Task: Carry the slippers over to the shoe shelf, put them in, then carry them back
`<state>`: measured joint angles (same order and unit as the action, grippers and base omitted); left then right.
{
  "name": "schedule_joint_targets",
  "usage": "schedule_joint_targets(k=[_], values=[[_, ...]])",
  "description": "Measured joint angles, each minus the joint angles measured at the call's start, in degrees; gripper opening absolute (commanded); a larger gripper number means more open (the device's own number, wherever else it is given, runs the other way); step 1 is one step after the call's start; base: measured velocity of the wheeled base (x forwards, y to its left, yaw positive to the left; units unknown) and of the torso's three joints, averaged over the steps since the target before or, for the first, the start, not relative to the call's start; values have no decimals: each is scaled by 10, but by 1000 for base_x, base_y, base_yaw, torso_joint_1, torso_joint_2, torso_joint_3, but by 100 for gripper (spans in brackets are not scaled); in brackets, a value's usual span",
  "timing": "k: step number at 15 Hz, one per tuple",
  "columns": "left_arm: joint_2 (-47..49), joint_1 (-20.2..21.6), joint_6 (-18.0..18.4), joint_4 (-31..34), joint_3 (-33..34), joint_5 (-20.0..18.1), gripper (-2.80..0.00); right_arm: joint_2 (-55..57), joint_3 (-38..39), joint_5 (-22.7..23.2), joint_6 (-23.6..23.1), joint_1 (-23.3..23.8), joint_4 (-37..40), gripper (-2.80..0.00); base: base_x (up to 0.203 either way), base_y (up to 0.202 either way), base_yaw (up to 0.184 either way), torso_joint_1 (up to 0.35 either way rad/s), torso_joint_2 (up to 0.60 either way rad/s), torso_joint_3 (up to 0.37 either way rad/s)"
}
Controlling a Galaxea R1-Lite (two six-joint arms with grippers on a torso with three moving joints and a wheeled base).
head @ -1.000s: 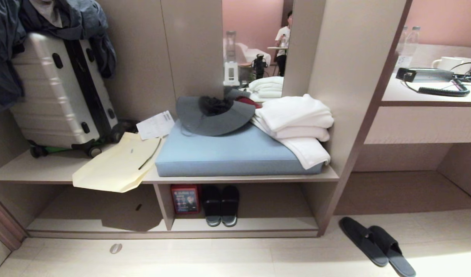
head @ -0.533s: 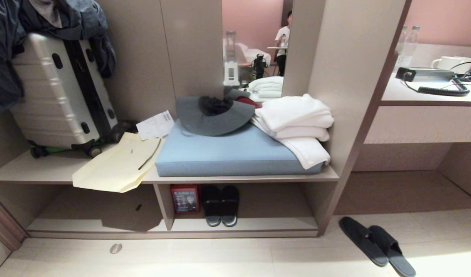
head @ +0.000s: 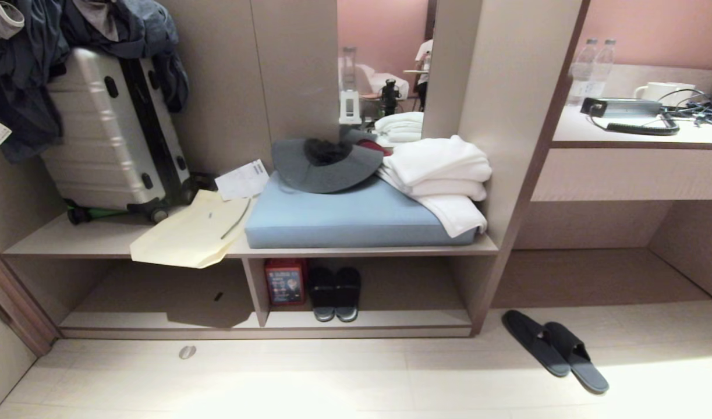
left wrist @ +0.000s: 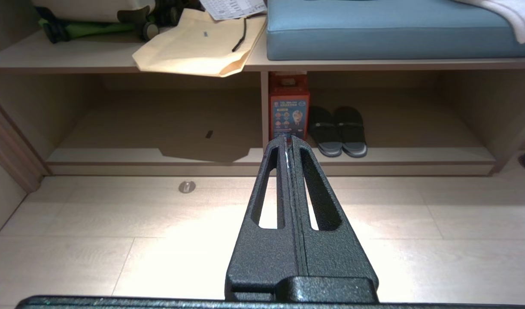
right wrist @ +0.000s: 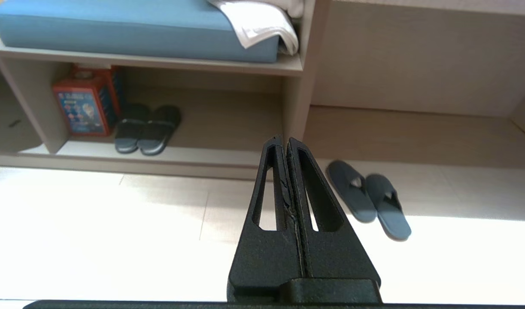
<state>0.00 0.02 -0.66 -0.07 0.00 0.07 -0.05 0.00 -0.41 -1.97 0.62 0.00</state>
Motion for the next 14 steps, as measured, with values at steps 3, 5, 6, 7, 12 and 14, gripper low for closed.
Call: schedule_joint_targets(k=[3, 5, 6, 7, 12, 14], values=[[0, 0, 0, 0, 0, 0, -280, 0, 0, 0, 0, 0, 0, -280, -193, 0, 1, 2, 2, 4], [0, 0, 0, 0, 0, 0, -280, 0, 0, 0, 0, 0, 0, -280, -198, 0, 2, 2, 5, 5], [0, 0, 0, 0, 0, 0, -280, 0, 0, 0, 0, 0, 0, -280, -194, 0, 0, 3, 1, 2], [0, 0, 0, 0, 0, 0, -280, 0, 0, 0, 0, 0, 0, -280, -195, 0, 2, 2, 11, 3], [0, 0, 0, 0, 0, 0, -280, 0, 0, 0, 0, 0, 0, -280, -197, 0, 2, 3, 3, 3], [0, 0, 0, 0, 0, 0, -280, 0, 0, 0, 0, 0, 0, -280, -196, 0, 0, 4, 0, 5]])
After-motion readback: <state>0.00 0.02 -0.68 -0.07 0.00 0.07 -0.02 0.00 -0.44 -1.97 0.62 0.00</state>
